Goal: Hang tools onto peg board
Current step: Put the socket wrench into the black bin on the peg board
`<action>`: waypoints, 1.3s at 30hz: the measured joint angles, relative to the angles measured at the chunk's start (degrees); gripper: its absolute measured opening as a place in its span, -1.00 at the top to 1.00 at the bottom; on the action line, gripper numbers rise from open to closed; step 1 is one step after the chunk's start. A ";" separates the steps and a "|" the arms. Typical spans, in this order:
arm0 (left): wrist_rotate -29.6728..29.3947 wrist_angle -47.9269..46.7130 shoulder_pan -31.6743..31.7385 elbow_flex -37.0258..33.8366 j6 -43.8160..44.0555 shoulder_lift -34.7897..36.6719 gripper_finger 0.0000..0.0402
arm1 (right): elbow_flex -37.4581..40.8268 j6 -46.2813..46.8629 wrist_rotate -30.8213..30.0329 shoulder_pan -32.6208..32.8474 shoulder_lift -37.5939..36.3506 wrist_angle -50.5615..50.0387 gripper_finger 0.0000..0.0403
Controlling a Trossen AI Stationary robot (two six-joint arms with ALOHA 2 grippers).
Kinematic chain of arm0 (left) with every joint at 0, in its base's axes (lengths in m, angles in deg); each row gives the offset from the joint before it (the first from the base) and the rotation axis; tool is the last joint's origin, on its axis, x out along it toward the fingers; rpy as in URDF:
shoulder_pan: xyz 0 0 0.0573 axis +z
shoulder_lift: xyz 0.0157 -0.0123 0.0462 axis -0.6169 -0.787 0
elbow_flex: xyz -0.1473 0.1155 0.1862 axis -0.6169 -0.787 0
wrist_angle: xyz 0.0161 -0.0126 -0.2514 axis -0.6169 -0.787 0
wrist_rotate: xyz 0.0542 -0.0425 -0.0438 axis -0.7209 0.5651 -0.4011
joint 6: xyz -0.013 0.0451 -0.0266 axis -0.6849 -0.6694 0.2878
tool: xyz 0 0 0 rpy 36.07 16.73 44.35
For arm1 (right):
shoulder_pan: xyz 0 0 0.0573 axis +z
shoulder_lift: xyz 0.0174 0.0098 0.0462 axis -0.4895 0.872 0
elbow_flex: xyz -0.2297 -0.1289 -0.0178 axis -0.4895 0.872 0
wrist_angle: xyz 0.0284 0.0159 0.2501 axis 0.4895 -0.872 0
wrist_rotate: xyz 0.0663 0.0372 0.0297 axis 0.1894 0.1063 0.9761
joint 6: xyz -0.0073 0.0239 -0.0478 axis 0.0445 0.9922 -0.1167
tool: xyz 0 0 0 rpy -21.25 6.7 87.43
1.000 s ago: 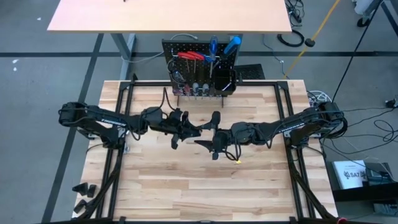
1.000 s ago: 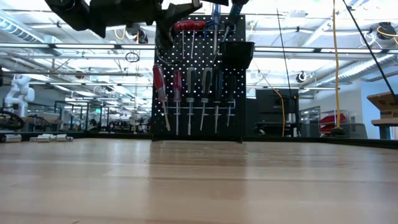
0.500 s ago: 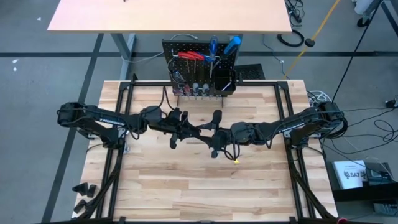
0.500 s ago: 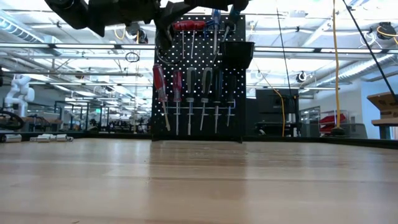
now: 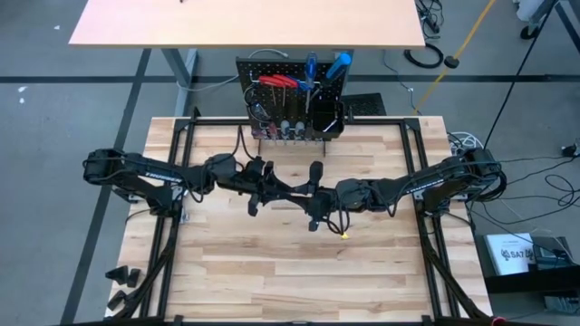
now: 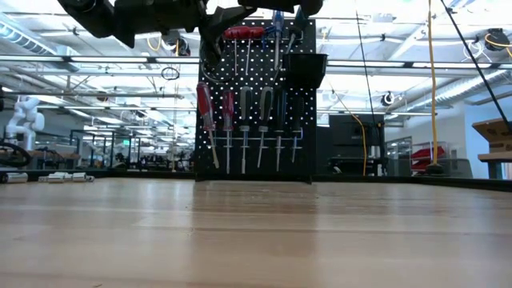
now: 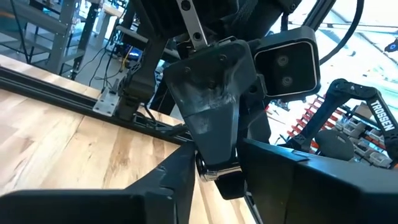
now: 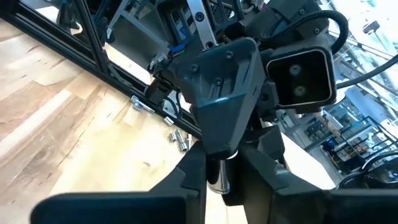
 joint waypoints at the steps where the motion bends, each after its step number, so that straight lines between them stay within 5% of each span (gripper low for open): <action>1: -0.08 -0.23 0.02 0.00 -0.30 0.00 0.32 | 0.00 0.23 -0.02 -0.02 0.00 -0.10 0.74; 10: 4.75 -6.07 4.54 0.02 -1.67 1.82 0.25 | 0.04 0.34 -1.91 -0.05 0.02 -0.70 0.74; 17: 4.62 -20.76 7.31 -0.15 -6.04 6.56 0.25 | -0.04 -7.18 -23.72 1.51 -0.22 -0.09 0.74; 20: 1.26 -26.00 7.50 -0.15 -7.66 9.05 0.25 | 0.02 -5.63 -28.53 1.04 -1.61 -2.10 0.74; 31: -20.28 -35.24 3.63 -0.13 -10.50 17.57 0.25 | -0.04 16.12 -20.41 -12.80 -15.37 -13.37 0.74; 35: -30.52 -35.87 0.90 -0.11 -16.83 20.08 0.25 | -0.04 25.62 -10.50 -18.85 -16.74 -17.47 0.74; 39: -32.20 -35.73 -0.97 -0.11 -20.96 20.69 0.25 | -0.04 29.93 -2.98 -22.79 -15.68 -19.09 0.74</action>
